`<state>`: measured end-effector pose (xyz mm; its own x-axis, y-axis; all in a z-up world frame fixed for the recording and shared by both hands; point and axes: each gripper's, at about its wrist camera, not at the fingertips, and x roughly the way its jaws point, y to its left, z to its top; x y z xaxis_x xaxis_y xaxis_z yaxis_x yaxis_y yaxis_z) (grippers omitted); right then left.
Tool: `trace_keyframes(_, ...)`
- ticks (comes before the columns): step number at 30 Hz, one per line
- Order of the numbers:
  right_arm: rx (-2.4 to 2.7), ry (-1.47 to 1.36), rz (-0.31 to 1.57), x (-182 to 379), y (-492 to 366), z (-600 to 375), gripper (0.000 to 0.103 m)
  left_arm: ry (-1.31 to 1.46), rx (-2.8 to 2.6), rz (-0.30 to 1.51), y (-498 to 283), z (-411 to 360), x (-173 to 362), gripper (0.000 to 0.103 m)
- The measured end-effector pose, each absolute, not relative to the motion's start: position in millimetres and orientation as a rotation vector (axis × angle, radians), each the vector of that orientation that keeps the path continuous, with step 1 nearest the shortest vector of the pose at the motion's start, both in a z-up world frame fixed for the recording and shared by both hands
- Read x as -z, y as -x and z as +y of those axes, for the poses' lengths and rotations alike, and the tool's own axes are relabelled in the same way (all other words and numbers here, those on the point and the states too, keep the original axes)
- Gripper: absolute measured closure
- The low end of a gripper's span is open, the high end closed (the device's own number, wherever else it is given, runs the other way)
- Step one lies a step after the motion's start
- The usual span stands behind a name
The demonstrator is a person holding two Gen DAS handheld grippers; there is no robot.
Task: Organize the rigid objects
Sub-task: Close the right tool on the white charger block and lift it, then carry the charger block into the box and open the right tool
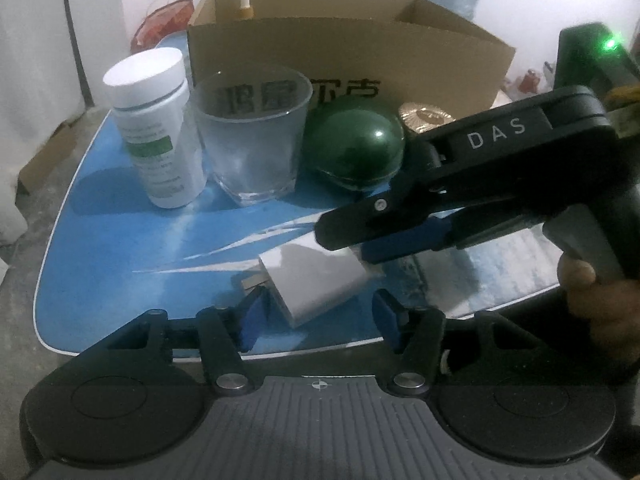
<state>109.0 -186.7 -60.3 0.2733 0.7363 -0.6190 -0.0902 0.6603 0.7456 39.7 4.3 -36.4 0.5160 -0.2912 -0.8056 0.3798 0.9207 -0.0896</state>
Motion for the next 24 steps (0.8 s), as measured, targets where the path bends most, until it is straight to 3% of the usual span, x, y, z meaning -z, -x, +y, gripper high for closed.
trace_keyframes(2,-0.641,-0.641,1.169,60.9,-107.2,-180.4,0.052,-0.12,0.386,0.949,-39.6,1.8,40.3,0.058)
trace_keyframes(11,-0.636,-0.534,1.111,41.2,-88.2,-166.3,0.057,-0.142,0.341,0.896,-22.2,-3.4,22.9,0.062)
trace_keyframes(24,-0.697,-0.384,0.77,-85.2,-77.7,-171.6,0.057,-0.219,0.3,0.598,-12.6,-22.2,-80.7,0.062)
